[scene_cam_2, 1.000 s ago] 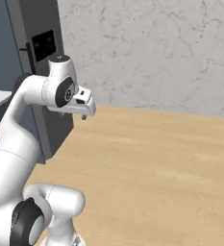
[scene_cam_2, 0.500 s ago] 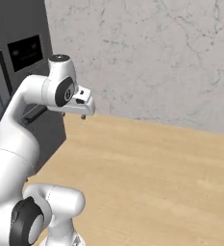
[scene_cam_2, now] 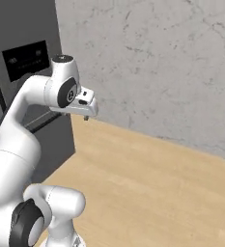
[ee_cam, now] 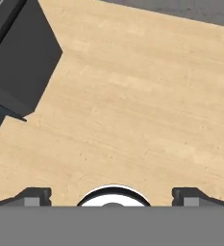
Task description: Navigate to the fridge.
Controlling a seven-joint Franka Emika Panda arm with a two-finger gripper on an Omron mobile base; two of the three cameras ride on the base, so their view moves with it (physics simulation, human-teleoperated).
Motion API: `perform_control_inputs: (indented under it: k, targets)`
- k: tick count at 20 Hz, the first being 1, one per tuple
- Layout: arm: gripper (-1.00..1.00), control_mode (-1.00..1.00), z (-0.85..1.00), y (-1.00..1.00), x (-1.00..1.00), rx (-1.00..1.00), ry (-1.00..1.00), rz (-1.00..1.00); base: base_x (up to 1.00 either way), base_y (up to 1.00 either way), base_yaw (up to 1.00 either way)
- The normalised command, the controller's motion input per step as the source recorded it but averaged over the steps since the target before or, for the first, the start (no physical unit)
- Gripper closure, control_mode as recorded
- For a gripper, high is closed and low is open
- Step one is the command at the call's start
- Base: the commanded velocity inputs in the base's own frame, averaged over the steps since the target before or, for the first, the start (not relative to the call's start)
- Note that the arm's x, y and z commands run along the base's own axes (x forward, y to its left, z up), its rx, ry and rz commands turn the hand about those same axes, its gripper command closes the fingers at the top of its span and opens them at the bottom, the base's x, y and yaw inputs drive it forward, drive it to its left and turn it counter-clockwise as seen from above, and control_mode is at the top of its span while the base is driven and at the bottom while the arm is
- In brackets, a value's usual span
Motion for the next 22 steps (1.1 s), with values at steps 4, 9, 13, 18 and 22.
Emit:
perform_control_inputs:
  k: [4, 9, 13, 18, 22]
  targets:
    - [-1.00, 1.00, 0.00, 0.00, 0.00, 0.00, 0.00, 0.00, 1.00, -0.50, 0.43]
    - [-1.00, 1.00, 0.00, 0.00, 0.00, 0.00, 0.00, 0.00, 1.00, -0.53, 0.44]
    - [-1.00, 1.00, 0.00, 0.00, 0.00, 0.00, 0.00, 0.00, 1.00, -0.58, 0.45]
    - [-1.00, 1.00, 0.00, 0.00, 0.00, 0.00, 0.00, 0.00, 0.82, -0.55, 0.53]
    - [-1.00, 1.00, 0.00, 0.00, 0.00, 0.00, 0.00, 0.00, 0.54, -0.33, 0.69]
